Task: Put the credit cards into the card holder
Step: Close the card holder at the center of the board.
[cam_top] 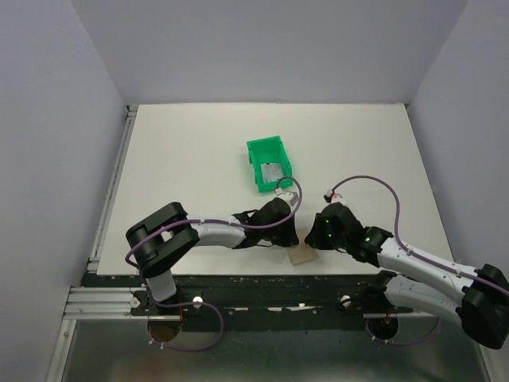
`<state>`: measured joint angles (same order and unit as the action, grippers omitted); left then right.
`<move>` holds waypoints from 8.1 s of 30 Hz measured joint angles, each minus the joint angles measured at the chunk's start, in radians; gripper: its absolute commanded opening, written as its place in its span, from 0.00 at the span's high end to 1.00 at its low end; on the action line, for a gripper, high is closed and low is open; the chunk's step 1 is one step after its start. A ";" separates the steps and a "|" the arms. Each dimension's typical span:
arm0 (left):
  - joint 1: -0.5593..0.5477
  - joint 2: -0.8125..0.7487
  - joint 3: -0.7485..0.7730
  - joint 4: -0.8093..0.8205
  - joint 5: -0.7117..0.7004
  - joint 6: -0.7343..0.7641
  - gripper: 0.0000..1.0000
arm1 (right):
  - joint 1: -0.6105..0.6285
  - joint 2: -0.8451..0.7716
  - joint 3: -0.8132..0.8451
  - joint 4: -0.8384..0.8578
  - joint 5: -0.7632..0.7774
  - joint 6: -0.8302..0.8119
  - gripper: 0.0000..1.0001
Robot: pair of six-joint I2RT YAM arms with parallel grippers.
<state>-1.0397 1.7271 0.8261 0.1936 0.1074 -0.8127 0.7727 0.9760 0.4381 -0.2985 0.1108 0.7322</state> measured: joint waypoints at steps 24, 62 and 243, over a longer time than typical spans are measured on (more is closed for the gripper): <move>0.001 0.002 0.000 0.000 0.002 0.000 0.85 | 0.000 0.049 -0.010 0.019 -0.031 0.001 0.72; 0.004 0.003 0.000 -0.001 0.003 0.000 0.86 | 0.000 0.161 0.045 0.013 -0.015 0.051 0.99; -0.002 0.003 0.013 -0.031 0.043 0.005 0.87 | 0.180 0.083 0.027 -0.108 0.187 0.269 0.94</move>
<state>-1.0420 1.7302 0.8394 0.1623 0.1505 -0.8082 0.9531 1.0588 0.4648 -0.4065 0.2981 1.0016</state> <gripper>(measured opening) 0.132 0.077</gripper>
